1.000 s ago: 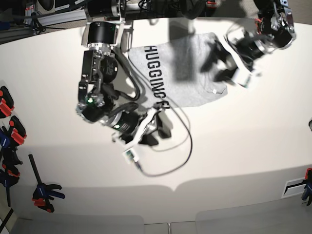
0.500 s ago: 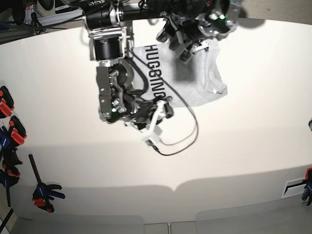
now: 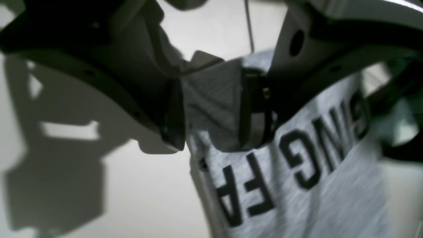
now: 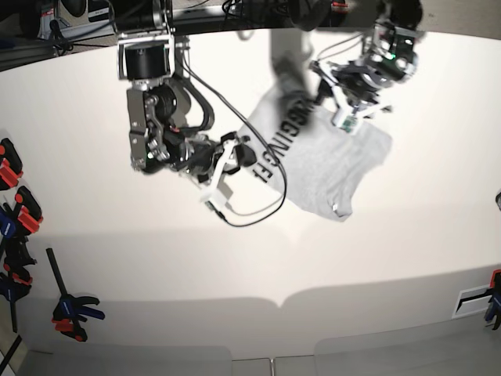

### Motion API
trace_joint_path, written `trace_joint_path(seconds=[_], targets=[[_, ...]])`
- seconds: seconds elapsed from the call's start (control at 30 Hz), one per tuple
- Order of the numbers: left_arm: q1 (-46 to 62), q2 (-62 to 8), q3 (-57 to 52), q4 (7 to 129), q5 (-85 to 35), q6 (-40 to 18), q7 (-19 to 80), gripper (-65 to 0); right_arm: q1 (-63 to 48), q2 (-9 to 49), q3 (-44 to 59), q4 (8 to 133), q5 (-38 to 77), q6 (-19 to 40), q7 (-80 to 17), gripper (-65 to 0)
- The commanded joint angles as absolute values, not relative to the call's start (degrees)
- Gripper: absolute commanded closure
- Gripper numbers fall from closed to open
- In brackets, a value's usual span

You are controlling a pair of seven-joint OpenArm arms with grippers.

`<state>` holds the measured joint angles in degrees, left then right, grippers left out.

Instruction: Fold the T-shirt properly

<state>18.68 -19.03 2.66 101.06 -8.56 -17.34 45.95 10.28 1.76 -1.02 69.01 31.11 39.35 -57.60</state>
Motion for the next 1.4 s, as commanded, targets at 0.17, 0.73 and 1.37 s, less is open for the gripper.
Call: trace_joint_path(seconds=[0.17, 0.73, 1.37], targets=[[18.37, -25.19, -2.42, 101.27, -7.55, -16.43, 46.17, -29.0, 3.14, 1.74, -1.15, 72.07, 38.39, 40.0, -63.26, -26.5], [17.61, -28.62, -4.95, 101.27, -8.23, -13.1, 44.45, -29.0, -8.95, 0.14, -1.1, 89.03, 39.0, 40.0, -66.5, -26.5], [40.05, -21.45, -22.35, 114.5, -19.2, -16.73, 38.35, -29.0, -37.28, 5.69, 22.96, 107.35, 51.48, 40.0, -72.62, -26.5]])
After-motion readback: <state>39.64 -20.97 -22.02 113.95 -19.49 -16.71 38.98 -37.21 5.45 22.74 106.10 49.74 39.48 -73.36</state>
